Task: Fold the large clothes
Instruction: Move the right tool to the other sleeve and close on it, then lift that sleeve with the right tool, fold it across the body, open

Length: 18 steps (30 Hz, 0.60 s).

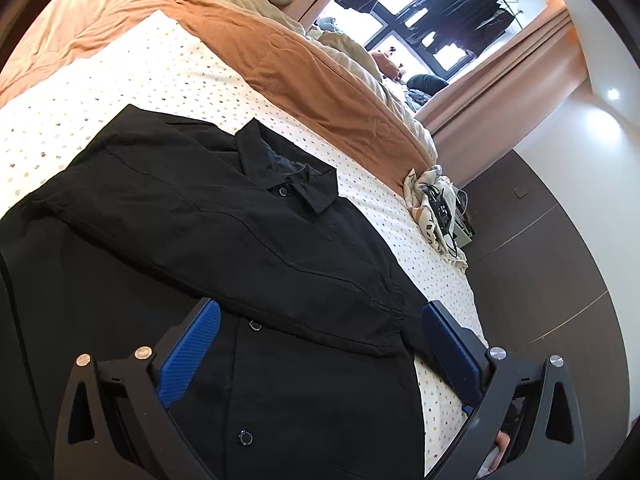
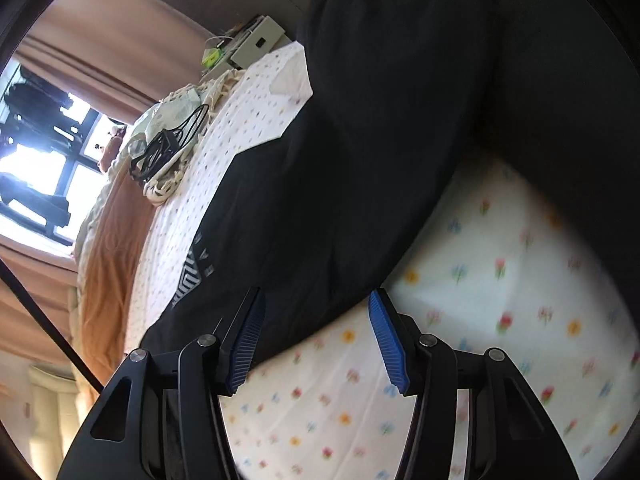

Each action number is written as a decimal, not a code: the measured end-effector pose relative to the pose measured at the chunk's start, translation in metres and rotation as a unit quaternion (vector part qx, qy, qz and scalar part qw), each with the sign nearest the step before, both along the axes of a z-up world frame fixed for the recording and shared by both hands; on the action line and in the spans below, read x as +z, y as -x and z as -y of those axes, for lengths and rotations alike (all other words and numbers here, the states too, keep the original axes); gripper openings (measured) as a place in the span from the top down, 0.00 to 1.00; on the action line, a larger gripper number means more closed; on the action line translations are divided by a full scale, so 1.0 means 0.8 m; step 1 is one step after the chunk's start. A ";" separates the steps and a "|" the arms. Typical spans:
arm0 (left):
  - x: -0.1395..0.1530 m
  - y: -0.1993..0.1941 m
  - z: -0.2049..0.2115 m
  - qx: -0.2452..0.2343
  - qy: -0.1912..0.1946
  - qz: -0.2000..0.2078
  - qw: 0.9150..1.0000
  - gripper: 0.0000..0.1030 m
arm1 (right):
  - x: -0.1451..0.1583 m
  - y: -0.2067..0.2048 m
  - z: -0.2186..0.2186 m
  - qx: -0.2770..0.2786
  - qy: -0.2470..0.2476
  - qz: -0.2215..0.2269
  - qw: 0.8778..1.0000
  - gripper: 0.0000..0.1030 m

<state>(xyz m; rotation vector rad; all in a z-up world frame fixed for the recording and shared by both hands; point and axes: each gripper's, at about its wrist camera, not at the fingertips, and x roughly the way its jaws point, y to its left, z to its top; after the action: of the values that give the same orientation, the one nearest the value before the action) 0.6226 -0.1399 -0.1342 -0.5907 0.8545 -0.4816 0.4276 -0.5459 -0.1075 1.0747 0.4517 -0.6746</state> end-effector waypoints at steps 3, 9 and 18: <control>-0.002 -0.001 -0.002 0.002 0.004 -0.003 1.000 0.00 | -0.004 -0.005 0.002 -0.002 0.009 -0.004 1.000 0.59; 0.000 0.002 0.003 0.000 0.004 0.001 1.000 0.00 | -0.017 0.002 0.004 -0.034 0.016 0.003 0.999 0.90; 0.009 0.008 -0.013 0.009 0.013 0.005 1.000 0.00 | 0.044 0.006 -0.053 -0.005 0.090 0.093 0.992 0.99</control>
<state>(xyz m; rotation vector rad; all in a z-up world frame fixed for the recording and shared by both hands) 0.6158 -0.1296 -0.1266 -0.6198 0.8332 -0.4791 0.4231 -0.5035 -0.0725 0.9596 0.2212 -0.6058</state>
